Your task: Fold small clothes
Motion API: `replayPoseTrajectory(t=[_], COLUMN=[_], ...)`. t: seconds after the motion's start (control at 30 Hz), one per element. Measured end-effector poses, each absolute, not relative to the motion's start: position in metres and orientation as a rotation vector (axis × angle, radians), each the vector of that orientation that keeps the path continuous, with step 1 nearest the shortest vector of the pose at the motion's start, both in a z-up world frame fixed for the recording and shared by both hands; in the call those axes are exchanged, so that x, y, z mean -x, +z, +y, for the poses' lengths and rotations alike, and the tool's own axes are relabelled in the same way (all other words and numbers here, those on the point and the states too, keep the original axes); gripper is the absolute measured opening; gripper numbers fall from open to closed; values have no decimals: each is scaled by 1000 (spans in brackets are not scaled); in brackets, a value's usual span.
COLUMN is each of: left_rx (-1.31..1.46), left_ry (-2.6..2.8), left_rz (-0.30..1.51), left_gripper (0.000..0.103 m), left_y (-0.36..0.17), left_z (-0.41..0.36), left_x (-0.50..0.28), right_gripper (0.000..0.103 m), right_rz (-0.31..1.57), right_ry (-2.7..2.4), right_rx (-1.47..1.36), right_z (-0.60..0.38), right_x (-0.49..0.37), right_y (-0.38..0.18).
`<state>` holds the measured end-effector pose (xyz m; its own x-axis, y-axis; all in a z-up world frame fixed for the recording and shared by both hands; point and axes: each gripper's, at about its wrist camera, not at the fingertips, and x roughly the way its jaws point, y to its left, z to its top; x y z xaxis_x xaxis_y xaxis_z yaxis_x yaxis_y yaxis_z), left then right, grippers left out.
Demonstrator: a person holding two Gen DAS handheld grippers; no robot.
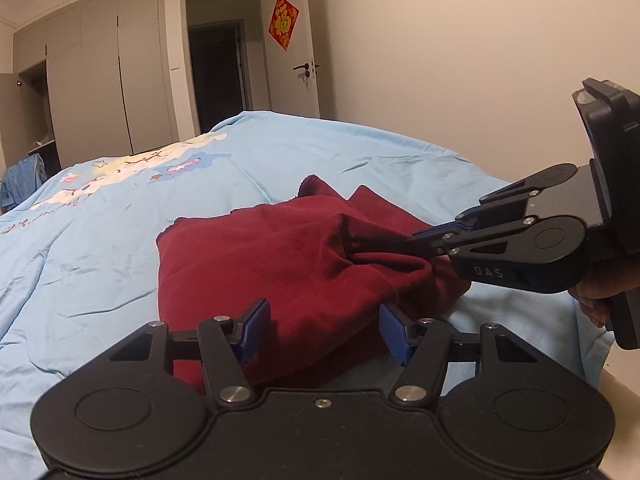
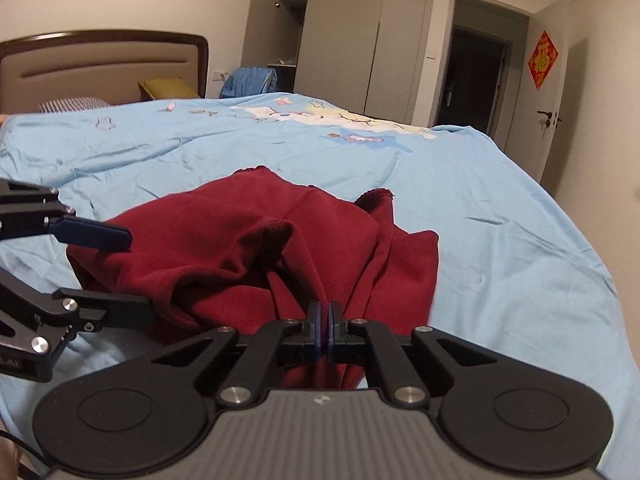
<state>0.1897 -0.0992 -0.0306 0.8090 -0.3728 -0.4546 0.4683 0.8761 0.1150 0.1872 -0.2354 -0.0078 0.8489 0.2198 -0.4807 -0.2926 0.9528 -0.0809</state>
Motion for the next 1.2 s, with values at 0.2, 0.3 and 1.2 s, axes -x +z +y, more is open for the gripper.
replayPoseTrajectory(t=[0.2, 0.3, 1.2], left_rx=[-218, -221, -179], left_ry=[-456, -455, -431], left_rz=[434, 433, 476], left_gripper=[63, 63, 40], left_y=[-30, -31, -30], left_z=[-96, -97, -100], left_x=[-193, -194, -198], right_gripper=[51, 51, 10], right_rz=[458, 451, 557], right_ry=[257, 258, 266], right_rx=[-63, -136, -208], right_z=[-269, -282, -257], right_x=[-190, -204, -288], right_y=[6, 13, -8])
